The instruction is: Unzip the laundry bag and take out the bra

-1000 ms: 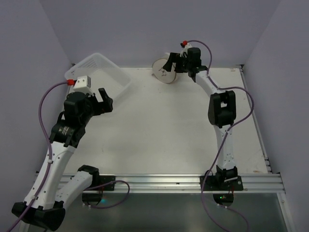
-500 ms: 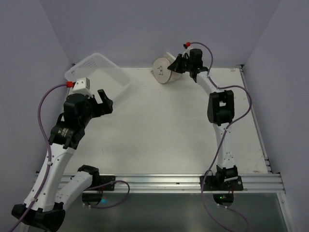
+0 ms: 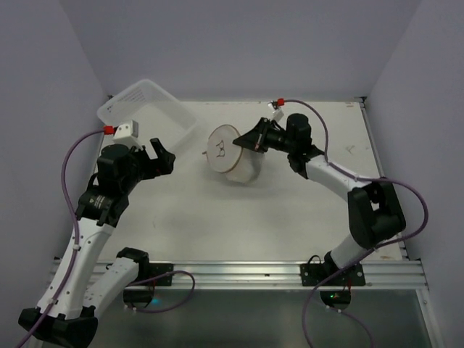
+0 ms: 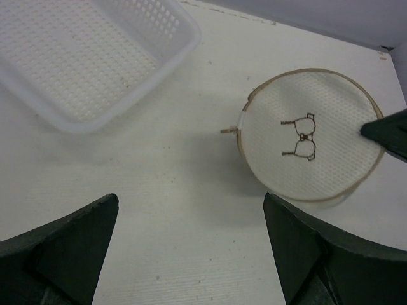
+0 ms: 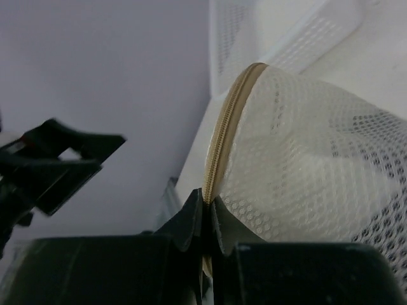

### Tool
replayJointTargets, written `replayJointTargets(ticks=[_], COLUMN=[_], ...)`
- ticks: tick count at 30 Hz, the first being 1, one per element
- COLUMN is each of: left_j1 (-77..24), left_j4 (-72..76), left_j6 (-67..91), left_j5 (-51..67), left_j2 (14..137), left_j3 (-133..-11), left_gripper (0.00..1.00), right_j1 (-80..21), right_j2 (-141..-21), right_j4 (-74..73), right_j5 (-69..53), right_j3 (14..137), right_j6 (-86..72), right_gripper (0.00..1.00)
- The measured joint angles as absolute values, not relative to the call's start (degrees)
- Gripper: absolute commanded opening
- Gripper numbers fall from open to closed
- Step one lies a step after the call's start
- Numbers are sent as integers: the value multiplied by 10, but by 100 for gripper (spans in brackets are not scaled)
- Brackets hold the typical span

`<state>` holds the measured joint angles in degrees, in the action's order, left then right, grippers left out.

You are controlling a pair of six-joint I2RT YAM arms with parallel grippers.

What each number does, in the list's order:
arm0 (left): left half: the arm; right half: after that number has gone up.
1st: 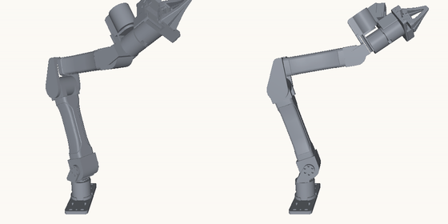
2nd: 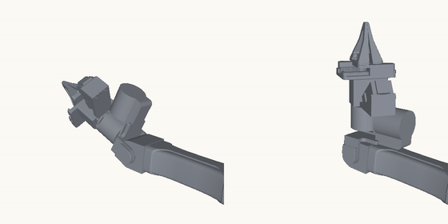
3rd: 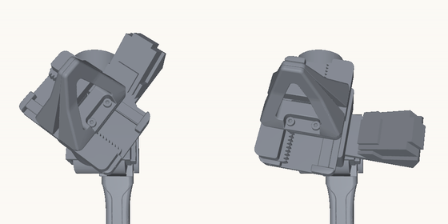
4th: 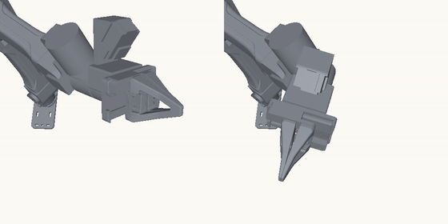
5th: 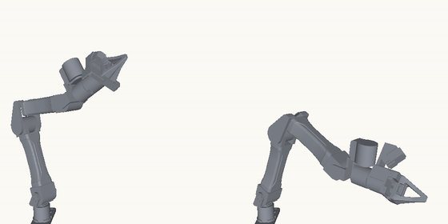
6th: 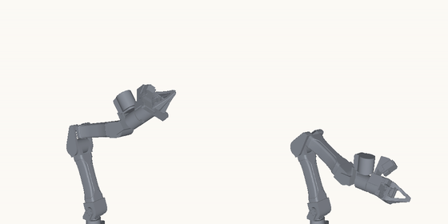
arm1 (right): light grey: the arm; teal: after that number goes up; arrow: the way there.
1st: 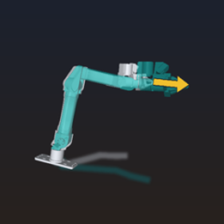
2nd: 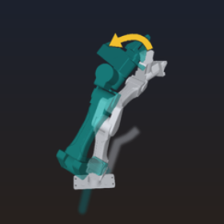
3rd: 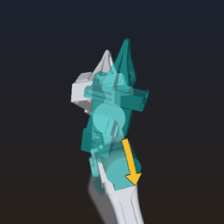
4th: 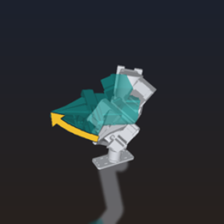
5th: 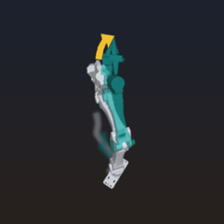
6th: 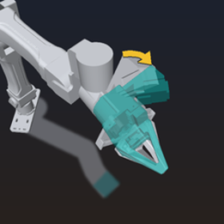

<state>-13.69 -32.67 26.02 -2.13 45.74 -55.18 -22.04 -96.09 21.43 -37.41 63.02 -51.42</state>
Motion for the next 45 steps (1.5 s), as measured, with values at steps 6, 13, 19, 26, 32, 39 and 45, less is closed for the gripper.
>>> replayJointTargets(ticks=[6,13,19,26,32,39,45], left_j1=[-137,-138,-138,-139,-140,-146,-163], left_j4=[-289,-266,-249,-199,-184,-171,-173], left_j6=[259,242,225,216,204,188,170], left_j5=[52,158,205,274,326,390,420], left_j2=[467,509,540,627,757,867,919], left_j3=[-523,-503,-498,-498,-530,-628,-671], left_gripper=[100,100,100,99,93,79,71], right_j1=[-251,-246,-232,-227,-227,-228,-228], right_j2=[-879,-877,-877,-848,-742,-605,-539], right_j4=[346,219,121,-10,-104,-140,-169], right_j5=[-423,-412,-373,-332,-269,-228,-210], right_j3=[476,439,444,502,546,517,450], right_j6=[-642,-576,-497,-401,-327,-311,-319], right_gripper=[0,22,53,96,99,99,99])
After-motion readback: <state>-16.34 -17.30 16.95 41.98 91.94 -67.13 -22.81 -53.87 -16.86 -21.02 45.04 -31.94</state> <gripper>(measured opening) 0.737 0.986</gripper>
